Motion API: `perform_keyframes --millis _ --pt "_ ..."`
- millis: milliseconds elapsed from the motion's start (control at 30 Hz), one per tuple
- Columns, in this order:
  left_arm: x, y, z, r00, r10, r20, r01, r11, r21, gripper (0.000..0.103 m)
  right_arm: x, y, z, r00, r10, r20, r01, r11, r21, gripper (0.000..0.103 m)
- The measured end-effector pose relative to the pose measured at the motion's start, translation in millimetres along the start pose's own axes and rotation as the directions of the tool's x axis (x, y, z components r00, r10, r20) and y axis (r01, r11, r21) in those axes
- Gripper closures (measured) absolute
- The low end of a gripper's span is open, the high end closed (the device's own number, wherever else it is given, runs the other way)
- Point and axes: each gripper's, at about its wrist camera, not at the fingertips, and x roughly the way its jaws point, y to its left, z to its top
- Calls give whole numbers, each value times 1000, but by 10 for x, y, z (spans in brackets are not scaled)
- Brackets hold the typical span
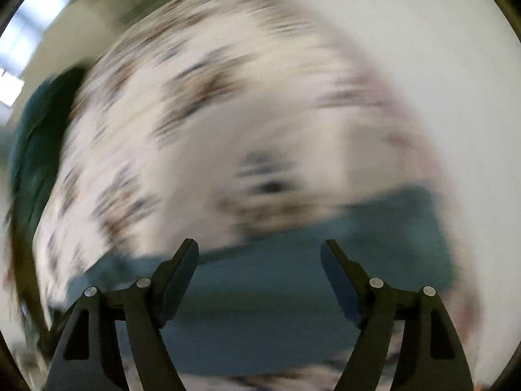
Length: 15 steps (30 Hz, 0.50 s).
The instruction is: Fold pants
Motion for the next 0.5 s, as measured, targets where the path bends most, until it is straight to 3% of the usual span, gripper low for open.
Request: perform_keyframes --millis 67,167,300,333,367,400,500 --pt "53 -208 -49 1000 12 10 -12 1000 -14 7 -8 -638 125 994 -112 2 112 989 92 23" --pt "182 -494 -138 1000 10 -9 -10 999 -33 7 326 -1195 278 993 -110 -52 117 982 149 23" --pt "295 -791 -245 999 41 -32 -42 999 -28 7 883 -1384 378 975 -167 -145 183 978 104 26" --pt "308 -855 -271 998 50 -33 -50 998 -21 7 978 -1422 390 971 -184 -154 201 974 104 35" --pt "320 -897 -285 998 55 -33 -55 998 -14 7 1062 -1473 397 969 -184 -168 202 974 100 72" --pt "331 -932 -295 997 62 -34 -62 998 -7 7 1134 -1502 385 963 -196 -185 216 972 92 96" --pt "339 -998 -316 996 84 -31 -84 996 8 7 1102 -1421 313 957 -250 -149 255 967 12 99"
